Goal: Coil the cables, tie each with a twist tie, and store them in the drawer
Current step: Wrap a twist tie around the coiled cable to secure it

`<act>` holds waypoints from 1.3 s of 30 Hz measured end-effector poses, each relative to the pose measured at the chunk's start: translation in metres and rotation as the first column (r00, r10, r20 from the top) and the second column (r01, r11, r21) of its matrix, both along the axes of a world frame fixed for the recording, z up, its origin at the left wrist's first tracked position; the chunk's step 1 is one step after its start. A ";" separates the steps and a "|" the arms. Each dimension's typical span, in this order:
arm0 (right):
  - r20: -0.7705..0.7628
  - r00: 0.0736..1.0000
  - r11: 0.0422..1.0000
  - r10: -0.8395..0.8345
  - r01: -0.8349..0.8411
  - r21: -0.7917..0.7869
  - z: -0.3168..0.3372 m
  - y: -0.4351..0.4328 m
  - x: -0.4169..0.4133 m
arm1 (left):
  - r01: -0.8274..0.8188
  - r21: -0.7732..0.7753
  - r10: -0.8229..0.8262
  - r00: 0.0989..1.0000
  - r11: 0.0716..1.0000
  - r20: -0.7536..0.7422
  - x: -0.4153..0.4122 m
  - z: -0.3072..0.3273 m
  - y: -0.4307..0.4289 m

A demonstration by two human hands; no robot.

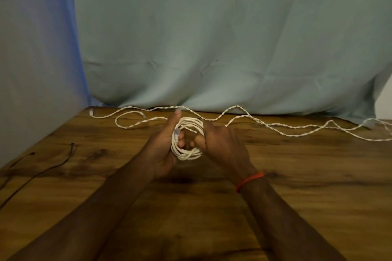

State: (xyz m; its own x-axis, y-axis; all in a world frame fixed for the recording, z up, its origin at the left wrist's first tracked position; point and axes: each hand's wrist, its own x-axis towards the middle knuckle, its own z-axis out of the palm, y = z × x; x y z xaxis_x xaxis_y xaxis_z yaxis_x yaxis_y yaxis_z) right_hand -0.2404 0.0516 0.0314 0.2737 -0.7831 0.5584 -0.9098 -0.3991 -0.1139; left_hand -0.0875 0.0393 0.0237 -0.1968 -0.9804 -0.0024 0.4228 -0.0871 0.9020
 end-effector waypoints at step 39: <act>0.168 0.986 0.999 0.018 -0.011 -0.039 -0.012 0.005 0.015 | -0.233 0.140 0.266 0.913 0.962 -0.309 -0.011 -0.004 -0.001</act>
State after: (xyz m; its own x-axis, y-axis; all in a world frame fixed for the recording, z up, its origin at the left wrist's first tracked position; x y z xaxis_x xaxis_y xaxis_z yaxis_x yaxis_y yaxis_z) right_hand -0.2259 0.0562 0.0194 0.1845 -0.7573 0.6265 -0.8731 -0.4190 -0.2493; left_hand -0.0988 0.0386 0.0194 0.0483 -0.9957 -0.0785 0.7084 -0.0213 0.7055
